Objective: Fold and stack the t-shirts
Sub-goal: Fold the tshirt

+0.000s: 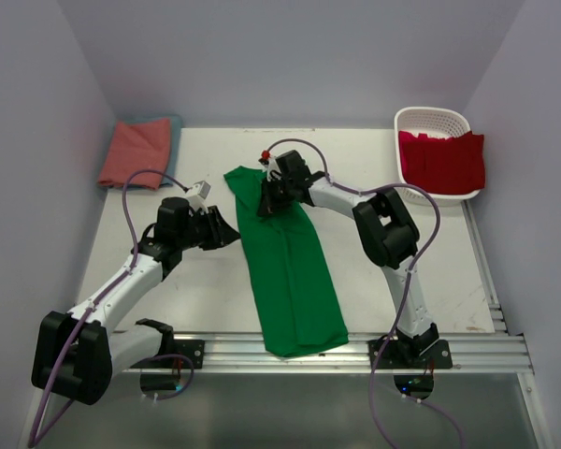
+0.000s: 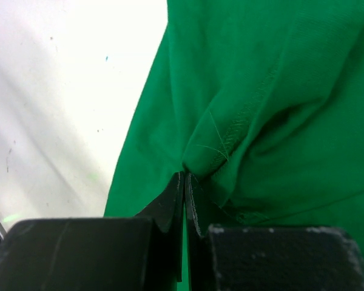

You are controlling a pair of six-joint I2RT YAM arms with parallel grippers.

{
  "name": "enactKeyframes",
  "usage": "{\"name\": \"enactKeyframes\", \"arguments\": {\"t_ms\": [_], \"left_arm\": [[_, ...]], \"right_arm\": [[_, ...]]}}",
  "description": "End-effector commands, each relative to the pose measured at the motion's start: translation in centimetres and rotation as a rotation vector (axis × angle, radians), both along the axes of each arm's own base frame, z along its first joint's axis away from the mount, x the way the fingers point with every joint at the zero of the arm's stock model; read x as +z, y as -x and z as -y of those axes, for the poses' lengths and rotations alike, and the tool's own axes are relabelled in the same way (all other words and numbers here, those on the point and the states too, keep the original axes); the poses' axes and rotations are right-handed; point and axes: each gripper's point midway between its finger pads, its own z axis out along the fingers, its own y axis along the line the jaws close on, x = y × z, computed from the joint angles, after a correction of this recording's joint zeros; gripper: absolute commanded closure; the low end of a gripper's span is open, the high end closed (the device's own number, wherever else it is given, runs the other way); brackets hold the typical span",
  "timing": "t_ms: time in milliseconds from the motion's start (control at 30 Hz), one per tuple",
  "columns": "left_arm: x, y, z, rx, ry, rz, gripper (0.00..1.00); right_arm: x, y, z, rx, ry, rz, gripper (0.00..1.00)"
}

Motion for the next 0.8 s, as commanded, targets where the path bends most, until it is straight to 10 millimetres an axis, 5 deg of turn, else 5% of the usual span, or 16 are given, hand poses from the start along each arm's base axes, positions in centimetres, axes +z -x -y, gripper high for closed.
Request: {"name": "enactKeyframes", "arguments": {"t_ms": [0, 200, 767], "left_arm": [[-0.3, -0.1, -0.1, -0.01, -0.02, 0.03, 0.64], [-0.4, -0.2, -0.1, -0.009, -0.022, 0.028, 0.64], [-0.1, -0.6, -0.1, -0.005, -0.022, 0.035, 0.64]], "right_arm": [[1.1, -0.1, -1.8, 0.071, -0.065, 0.024, 1.0], [1.0, 0.4, -2.0, 0.105, -0.079, 0.019, 1.0], [7.0, 2.1, -3.2, 0.184, -0.276, 0.124, 1.0]]}}
